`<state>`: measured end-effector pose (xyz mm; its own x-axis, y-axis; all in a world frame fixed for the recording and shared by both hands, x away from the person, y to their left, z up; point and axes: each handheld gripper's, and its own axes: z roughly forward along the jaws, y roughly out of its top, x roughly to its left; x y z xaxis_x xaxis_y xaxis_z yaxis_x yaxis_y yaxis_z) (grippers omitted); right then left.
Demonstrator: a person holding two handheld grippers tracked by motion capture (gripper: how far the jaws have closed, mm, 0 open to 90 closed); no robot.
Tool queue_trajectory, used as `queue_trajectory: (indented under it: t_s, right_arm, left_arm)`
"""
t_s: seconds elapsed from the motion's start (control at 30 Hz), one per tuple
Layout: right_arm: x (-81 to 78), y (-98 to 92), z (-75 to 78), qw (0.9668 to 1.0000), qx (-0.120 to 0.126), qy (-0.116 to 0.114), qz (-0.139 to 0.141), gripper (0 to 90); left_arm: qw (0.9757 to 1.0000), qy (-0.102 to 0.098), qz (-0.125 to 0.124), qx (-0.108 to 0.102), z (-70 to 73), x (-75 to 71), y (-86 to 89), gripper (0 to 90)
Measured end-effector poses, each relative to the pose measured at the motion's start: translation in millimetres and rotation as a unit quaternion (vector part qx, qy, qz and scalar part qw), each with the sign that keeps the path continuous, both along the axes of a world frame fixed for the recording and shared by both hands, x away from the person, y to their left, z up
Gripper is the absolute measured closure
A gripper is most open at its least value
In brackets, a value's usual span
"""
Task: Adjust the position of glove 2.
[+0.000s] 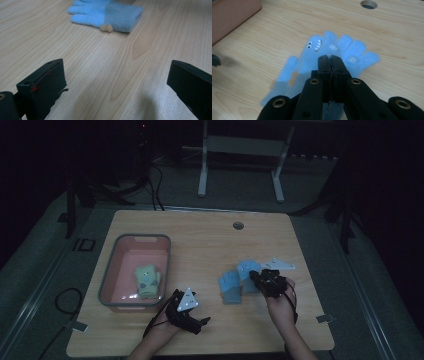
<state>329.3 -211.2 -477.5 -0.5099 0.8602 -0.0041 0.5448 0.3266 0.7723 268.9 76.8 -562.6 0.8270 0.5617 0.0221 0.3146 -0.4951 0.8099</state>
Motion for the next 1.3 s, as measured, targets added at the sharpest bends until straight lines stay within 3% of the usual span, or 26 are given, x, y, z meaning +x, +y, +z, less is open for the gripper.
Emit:
queue_trajectory:
  t_s: [0.37,0.53,1.3]
  right_arm:
    - [-1.8,34.9,-15.2,0.9995,0.017,0.025,0.012,87.7]
    - [-2.2,44.0,-25.5,0.9990,0.011,0.038,0.022,87.6]
    - [5.7,48.9,-60.3,0.9975,0.007,0.069,0.010,86.1]
  left_arm:
    - [1.0000,0.000,0.000,-0.001,0.0,-0.1,0.6,2.3]
    - [1.0000,0.001,-0.001,-0.002,0.1,-0.4,0.5,2.4]
    - [1.0000,-0.001,-0.003,-0.003,0.6,-1.1,-0.6,2.3]
